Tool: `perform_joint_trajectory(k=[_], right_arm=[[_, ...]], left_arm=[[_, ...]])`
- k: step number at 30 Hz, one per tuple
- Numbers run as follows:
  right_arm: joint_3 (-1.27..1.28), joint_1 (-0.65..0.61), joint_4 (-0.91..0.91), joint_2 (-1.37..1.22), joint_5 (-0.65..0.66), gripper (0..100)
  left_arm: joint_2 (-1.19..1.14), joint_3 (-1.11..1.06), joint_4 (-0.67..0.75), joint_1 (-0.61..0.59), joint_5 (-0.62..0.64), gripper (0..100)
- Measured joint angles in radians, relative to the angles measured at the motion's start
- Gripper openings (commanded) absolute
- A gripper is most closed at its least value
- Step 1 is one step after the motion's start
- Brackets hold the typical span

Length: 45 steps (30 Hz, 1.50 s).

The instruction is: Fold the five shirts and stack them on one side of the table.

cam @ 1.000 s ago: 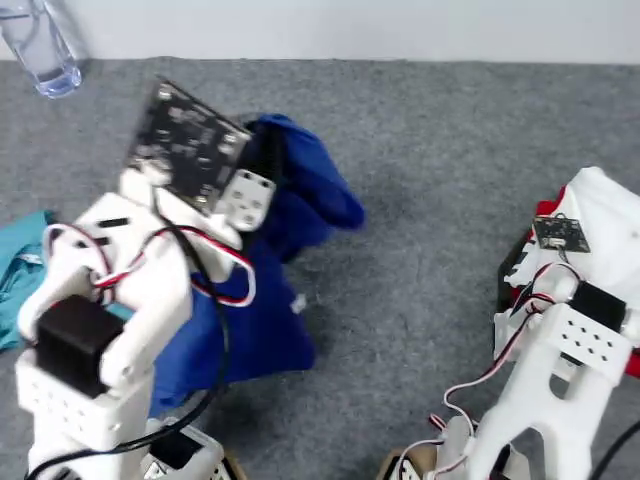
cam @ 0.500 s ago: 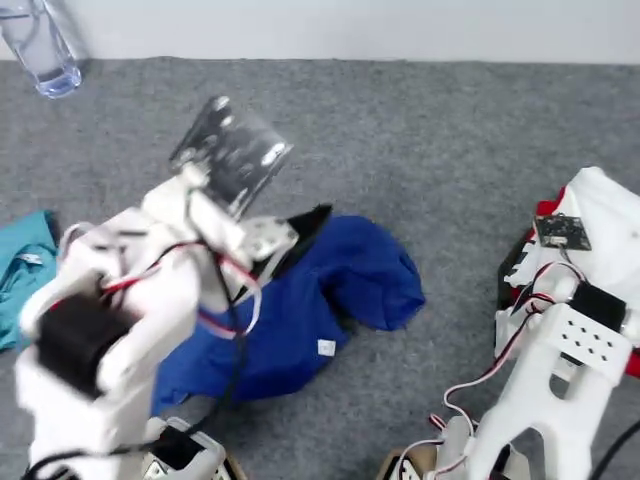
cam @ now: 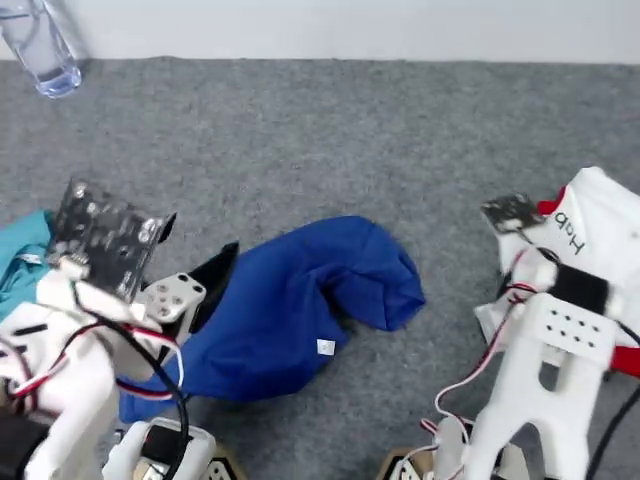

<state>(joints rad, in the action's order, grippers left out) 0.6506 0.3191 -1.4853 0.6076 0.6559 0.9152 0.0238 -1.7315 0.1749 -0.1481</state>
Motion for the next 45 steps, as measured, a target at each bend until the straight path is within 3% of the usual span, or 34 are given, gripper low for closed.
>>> perform_joint_trajectory(k=[3,8,12,17,23,33,38,45], right_arm=[[-0.023,-0.104,-0.002,0.000,0.000,17.4],[-0.032,-0.239,-0.002,-0.032,0.000,16.2],[-0.038,-0.247,-0.002,-0.094,0.000,16.2],[-0.038,-0.212,-0.002,-0.120,0.000,16.2],[-0.038,-0.164,-0.002,-0.123,0.000,16.2],[-0.038,-0.147,-0.002,-0.124,0.000,16.2],[-0.038,-0.143,-0.002,-0.124,0.000,16.2],[-0.038,-0.095,-0.002,-0.124,0.012,16.2]], left_arm=[[0.063,-0.103,0.000,-0.071,-0.025,21],[0.143,-0.275,0.002,-0.176,-0.098,21],[0.149,-0.494,0.028,-0.181,-0.196,21],[0.140,-0.715,0.063,-0.087,-0.288,21],[0.026,-0.815,0.114,0.107,-0.319,22],[-0.331,-0.827,0.235,0.275,-0.209,27],[-0.419,-0.830,0.284,0.336,-0.195,20],[-0.474,-0.974,0.517,0.339,-0.193,1]])
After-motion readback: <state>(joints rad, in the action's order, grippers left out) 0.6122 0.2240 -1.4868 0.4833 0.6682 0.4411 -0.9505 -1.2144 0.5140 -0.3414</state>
